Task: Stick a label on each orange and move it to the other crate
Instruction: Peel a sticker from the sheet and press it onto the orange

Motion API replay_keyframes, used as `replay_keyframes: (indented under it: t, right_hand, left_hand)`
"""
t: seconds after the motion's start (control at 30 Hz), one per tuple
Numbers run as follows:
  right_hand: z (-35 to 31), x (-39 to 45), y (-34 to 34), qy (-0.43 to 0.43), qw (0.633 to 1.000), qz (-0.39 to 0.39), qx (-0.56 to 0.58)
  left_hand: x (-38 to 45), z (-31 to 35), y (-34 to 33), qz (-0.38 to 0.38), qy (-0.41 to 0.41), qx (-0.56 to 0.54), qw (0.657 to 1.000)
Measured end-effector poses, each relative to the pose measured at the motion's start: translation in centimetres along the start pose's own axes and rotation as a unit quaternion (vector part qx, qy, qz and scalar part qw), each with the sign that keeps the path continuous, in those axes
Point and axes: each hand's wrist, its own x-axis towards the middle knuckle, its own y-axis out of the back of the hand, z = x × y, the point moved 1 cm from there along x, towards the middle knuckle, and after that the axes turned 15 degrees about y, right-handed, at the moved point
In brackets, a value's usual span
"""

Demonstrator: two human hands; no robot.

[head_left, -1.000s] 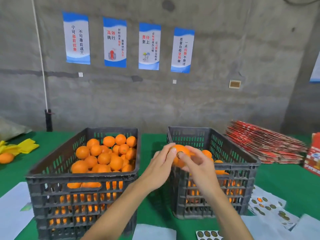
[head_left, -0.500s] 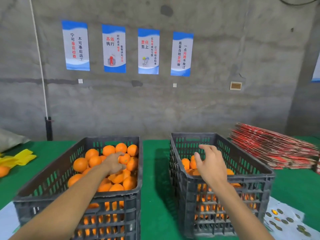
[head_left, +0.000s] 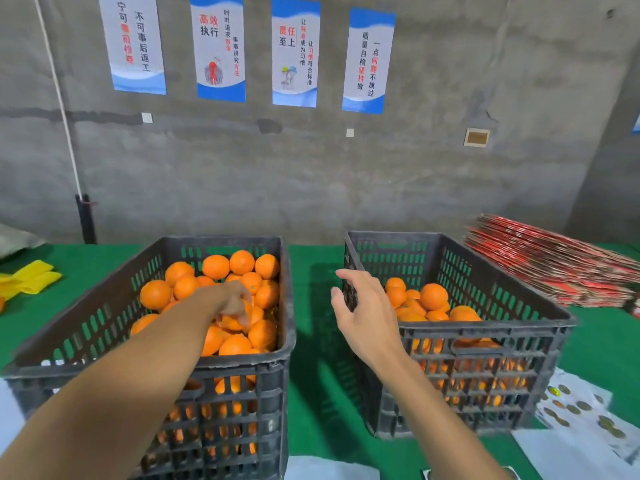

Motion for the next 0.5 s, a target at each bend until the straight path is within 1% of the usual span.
replay_keyframes:
  t: [0.07, 0.13, 0.2, 0.27, 0.3, 0.33, 0.4, 0.5]
  right_hand:
    - [-0.7, -0.6, 0.1, 0.015, 1.000, 0.006, 0.005]
    - [-1.3, -1.3, 0.3, 0.027, 0.999, 0.007, 0.020]
    - [-1.8, -2.2, 0.5, 0.022, 0.999, 0.004, 0.045]
    - [-2.2, -3.3, 0.7, 0.002, 0.997, 0.002, 0.082]
    - [-2.3, -4.0, 0.8, -0.011, 0.995, -0.001, 0.101]
    - [-2.5, -4.9, 0.9, -0.023, 0.993, -0.007, 0.114]
    - [-2.8, -6.7, 1.1, -0.048, 0.990, -0.024, 0.128]
    - [-3.2, -9.5, 1.4, -0.083, 0.984, -0.030, 0.156]
  left_hand:
    - [-0.8, 0.5, 0.9, 0.056, -0.023, -0.043, 0.997]
    - [-2.7, 1.4, 2.5, 0.152, -0.065, -0.087, 0.982]
    - [-5.6, 2.1, 3.8, 0.244, -0.120, -0.162, 0.949]
    - [-9.0, 2.9, 4.0, 0.309, -0.166, -0.264, 0.898]
    - [-10.9, 3.2, 3.6, 0.328, -0.189, -0.311, 0.872]
    - [-12.7, 3.6, 2.9, 0.334, -0.213, -0.356, 0.846]
    - [-16.4, 4.2, 0.8, 0.308, -0.262, -0.437, 0.803]
    - [-21.4, 4.9, -3.4, 0.265, -0.320, -0.506, 0.756]
